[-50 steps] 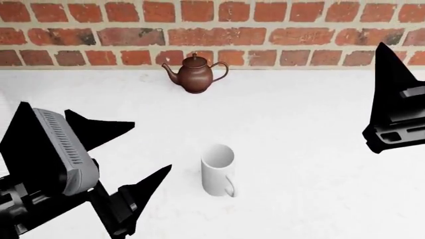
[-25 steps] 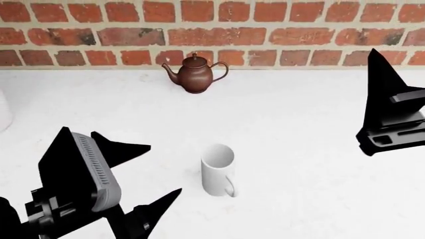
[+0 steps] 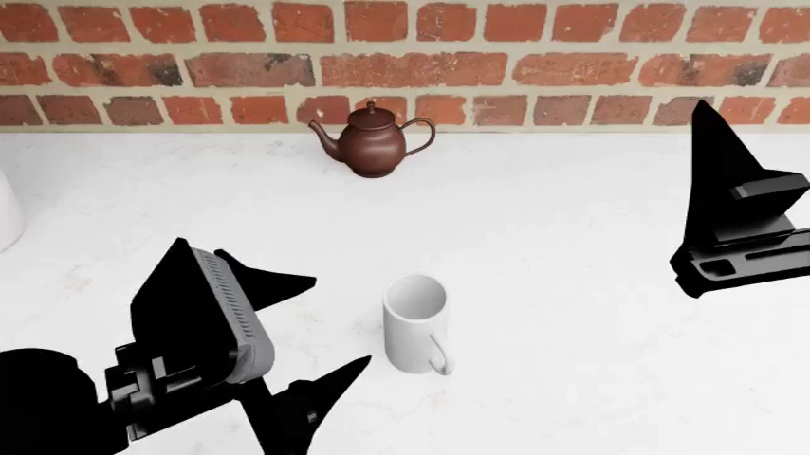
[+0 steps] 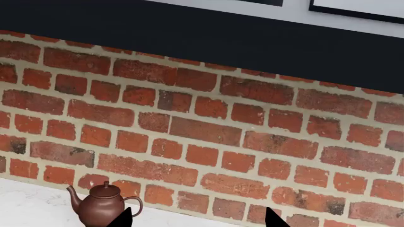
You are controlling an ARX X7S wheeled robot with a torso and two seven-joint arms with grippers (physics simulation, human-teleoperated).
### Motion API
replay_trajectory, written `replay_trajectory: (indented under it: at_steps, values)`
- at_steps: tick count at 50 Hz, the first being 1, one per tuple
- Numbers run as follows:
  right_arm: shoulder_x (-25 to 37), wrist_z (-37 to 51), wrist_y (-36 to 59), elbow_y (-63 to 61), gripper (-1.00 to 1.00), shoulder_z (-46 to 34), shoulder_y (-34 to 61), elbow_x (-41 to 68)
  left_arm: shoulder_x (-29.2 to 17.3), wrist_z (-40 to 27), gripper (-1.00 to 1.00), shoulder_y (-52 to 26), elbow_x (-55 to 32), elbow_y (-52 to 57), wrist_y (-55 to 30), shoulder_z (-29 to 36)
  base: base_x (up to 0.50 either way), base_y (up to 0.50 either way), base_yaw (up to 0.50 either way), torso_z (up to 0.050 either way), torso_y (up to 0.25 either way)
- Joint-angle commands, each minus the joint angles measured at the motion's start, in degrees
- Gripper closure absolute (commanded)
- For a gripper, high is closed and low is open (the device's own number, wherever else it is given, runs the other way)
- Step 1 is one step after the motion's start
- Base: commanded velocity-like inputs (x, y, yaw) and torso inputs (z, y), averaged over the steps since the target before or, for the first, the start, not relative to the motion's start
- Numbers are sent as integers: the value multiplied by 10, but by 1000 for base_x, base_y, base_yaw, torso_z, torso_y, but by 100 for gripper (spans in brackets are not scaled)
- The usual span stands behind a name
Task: A wet mug is on the counter and needs to be dried. Pick it up and place it upside down in the open cabinet.
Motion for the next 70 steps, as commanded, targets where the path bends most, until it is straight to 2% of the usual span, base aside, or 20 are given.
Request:
replay_trajectory:
  at_steps: [1, 24, 47, 55, 56, 70]
  values:
    - [-5, -6, 0, 0, -100, 16, -21, -9, 18, 19, -100, -18, 42, -31, 22, 47, 0, 0, 0, 0, 0]
    - [-14, -16, -1, -2, -100, 59, -72, -19, 66, 61, -100, -43, 148, -121, 79, 175, 0, 0, 0, 0, 0]
    - [-30, -25, 6, -1, -100, 67, -91, -36, 99, 78, -100, -72, 174, -167, 103, 217, 0, 0, 0, 0, 0]
    - [-37, -23, 12, 1, -100, 44, -73, -43, 105, 90, -100, -77, 182, -187, 111, 232, 0, 0, 0, 0, 0]
    - [-37, -22, 13, 1, -100, 41, -69, -42, 106, 90, 100, -77, 183, -188, 113, 234, 0, 0, 0, 0, 0]
    - [-37, -24, 14, -1, -100, 55, -84, -42, 106, 88, 100, -75, 179, -176, 116, 236, 0, 0, 0, 0, 0]
